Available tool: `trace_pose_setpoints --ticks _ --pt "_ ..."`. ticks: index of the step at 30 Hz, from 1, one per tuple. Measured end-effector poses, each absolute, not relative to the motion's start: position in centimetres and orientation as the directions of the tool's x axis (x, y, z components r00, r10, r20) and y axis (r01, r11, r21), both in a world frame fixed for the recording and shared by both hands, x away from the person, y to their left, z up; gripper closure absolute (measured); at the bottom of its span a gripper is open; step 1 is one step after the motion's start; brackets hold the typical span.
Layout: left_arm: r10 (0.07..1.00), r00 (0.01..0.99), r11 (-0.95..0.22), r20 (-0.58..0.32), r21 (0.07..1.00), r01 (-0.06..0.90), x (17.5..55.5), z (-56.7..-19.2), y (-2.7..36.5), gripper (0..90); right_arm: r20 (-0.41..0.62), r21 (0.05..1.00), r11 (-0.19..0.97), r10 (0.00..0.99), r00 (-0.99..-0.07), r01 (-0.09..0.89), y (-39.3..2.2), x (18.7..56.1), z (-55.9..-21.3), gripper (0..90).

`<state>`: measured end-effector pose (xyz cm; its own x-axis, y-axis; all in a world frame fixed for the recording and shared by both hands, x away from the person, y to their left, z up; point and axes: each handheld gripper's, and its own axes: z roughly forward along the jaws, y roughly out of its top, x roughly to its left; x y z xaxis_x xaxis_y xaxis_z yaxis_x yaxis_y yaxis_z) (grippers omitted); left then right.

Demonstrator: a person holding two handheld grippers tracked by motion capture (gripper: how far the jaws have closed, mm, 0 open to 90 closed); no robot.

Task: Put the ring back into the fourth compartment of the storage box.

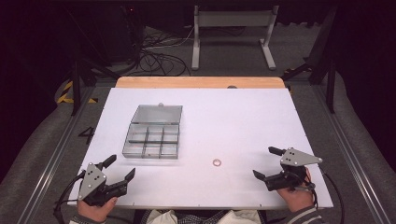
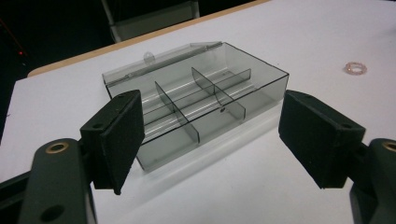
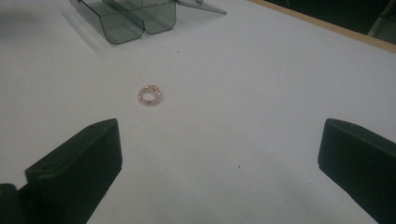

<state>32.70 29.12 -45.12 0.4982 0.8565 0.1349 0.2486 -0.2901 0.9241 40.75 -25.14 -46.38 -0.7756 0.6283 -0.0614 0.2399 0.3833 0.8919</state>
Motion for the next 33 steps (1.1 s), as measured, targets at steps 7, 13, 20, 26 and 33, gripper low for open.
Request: trace_pose_setpoints --ticks 7,13,20,26,33 --pt "0.855 0.505 -0.281 0.122 0.926 0.251 32.6 -45.0 29.1 23.2 -0.054 0.891 0.381 0.626 -0.778 0.245 -25.1 40.8 -46.5 0.6" --pt "0.854 0.512 -0.257 0.097 0.933 0.252 32.6 -44.7 29.3 23.4 -0.052 0.889 0.386 0.620 -0.783 0.246 -25.0 40.8 -46.5 0.6" --pt "0.854 0.508 -0.271 0.112 0.929 0.252 32.6 -44.7 29.2 24.4 -0.048 0.884 0.394 0.613 -0.788 0.253 -24.8 40.9 -46.6 0.6" --pt "0.853 0.512 -0.263 0.100 0.930 0.256 32.6 -44.6 29.1 24.4 -0.047 0.886 0.391 0.611 -0.790 0.250 -24.8 40.9 -46.6 0.6" --pt "0.849 0.525 -0.237 0.058 0.930 0.282 33.2 -44.1 28.7 25.6 -0.046 0.883 0.397 0.603 -0.796 0.249 -24.6 40.9 -46.7 0.6"
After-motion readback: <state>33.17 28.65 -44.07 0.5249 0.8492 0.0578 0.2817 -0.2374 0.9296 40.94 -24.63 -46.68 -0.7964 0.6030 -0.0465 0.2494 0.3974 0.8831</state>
